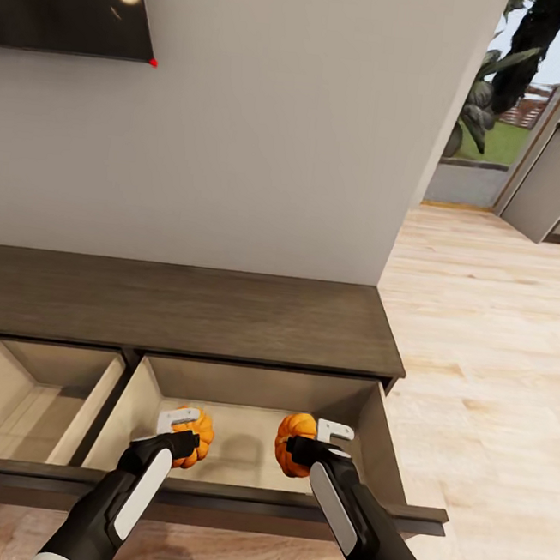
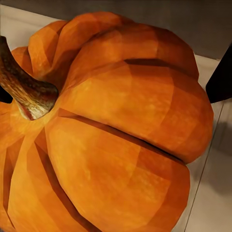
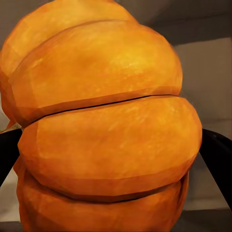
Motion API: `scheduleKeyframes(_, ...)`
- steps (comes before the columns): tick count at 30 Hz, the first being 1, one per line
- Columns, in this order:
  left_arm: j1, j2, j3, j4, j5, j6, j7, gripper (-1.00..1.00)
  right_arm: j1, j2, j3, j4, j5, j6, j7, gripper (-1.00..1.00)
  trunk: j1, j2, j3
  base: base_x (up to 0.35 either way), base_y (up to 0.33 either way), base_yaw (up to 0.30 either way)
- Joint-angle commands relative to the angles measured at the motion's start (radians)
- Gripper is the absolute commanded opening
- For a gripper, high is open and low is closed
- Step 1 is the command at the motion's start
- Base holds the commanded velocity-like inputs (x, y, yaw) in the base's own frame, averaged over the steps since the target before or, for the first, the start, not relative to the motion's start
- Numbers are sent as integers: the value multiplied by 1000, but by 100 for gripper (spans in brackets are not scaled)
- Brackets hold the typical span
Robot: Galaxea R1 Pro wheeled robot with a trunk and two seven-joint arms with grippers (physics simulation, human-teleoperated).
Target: Place each of the two pumpkins and all three candles from the living room inside a cabinet in the living room (use any cabinet), then make sure every cabinet is closed, and position the cauldron so it is next to a table in the living room.
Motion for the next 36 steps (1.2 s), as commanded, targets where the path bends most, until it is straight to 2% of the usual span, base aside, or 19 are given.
scheduleKeyframes(1, -1, 0, -1, -2, 10, 1, 10, -100, -1, 0, 3, -1, -8, 1, -10, -100, 0, -1, -5, 0, 0, 0)
scheduleKeyframes(12, -1, 0, 0, -4, 10, 1, 12, -100, -1, 0, 2, 1, -10, 4, -10, -100, 5, -3, -47, 0, 0, 0)
scheduleKeyframes(16, -1, 0, 0, -4, 10, 1, 13, -100, -1, 0, 2, 1, -16, 6, -9, -100, 5, -3, -47, 0, 0, 0)
scheduleKeyframes(21, -1, 0, 0, -9, 10, 1, 13, -100, -1, 0, 2, 1, -56, 7, -9, -100, 5, -3, -47, 0, 0, 0)
scheduleKeyframes(26, 1, 1, 4, -53, 10, 1, 13, -100, -1, 0, 3, 0, -63, 7, -9, -100, 5, -3, -47, 0, 0, 0)
scheduleKeyframes(27, 1, 1, 4, -56, 10, 1, 13, 100, -1, 0, 3, -1, -64, 7, -9, -100, 5, -3, -47, 0, 0, 0)
scheduleKeyframes(36, 1, 2, 4, -60, 10, 2, 13, 100, -1, 0, 3, 1, -64, 6, -10, -100, 5, -3, -47, 0, 0, 0)
